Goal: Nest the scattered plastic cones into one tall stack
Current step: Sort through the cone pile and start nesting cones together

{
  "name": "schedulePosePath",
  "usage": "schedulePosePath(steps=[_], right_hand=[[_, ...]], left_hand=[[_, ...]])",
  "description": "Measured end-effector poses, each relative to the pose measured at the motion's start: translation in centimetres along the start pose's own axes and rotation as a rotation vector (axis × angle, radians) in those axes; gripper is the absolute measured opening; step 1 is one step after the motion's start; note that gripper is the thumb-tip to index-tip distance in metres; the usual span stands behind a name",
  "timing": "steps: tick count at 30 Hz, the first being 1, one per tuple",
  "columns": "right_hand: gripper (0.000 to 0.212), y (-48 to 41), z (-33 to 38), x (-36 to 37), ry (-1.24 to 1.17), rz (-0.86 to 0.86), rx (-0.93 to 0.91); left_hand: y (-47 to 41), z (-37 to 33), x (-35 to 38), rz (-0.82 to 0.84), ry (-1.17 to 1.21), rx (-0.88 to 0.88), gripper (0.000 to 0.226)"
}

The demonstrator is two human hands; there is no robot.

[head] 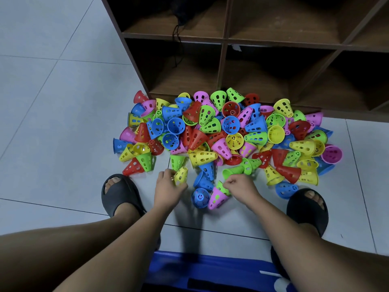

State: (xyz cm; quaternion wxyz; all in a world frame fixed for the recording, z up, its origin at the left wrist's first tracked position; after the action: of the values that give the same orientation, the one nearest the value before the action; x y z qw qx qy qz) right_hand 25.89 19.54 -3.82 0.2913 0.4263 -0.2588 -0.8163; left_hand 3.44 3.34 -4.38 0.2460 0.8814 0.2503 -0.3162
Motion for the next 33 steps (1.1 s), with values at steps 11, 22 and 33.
schedulePosePath(steps=[11,22,33], right_hand=[[0.015,1.2,3.1,-2.2,-0.216,-0.27,-0.136],[0.025,2.7,2.4,1.7,-0.653,0.352,0.217],[0.015,2.7,-0.4,4.4,-0.056,0.162,0.147]], left_hand=[[2.2,-4.5,0.2,0.022,0.188,0.178,0.037],[5.0,-3.3,3.2,0.172,-0.032,0.292,0.045],[1.9,2.1,0.6,0.208,-0.16,0.193,0.058]])
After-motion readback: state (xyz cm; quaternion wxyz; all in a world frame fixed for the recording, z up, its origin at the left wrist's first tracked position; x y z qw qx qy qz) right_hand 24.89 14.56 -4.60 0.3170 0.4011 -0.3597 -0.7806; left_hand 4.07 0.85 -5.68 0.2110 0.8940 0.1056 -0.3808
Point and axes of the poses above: each hand's wrist, its own y-axis away from the middle knuckle, its own x-axis out of the palm, z = x × y, the point moved 2 cm from there along -y, towards the middle knuckle, and after that the axes turned 10 degrees about x, right-handed, at the moved point
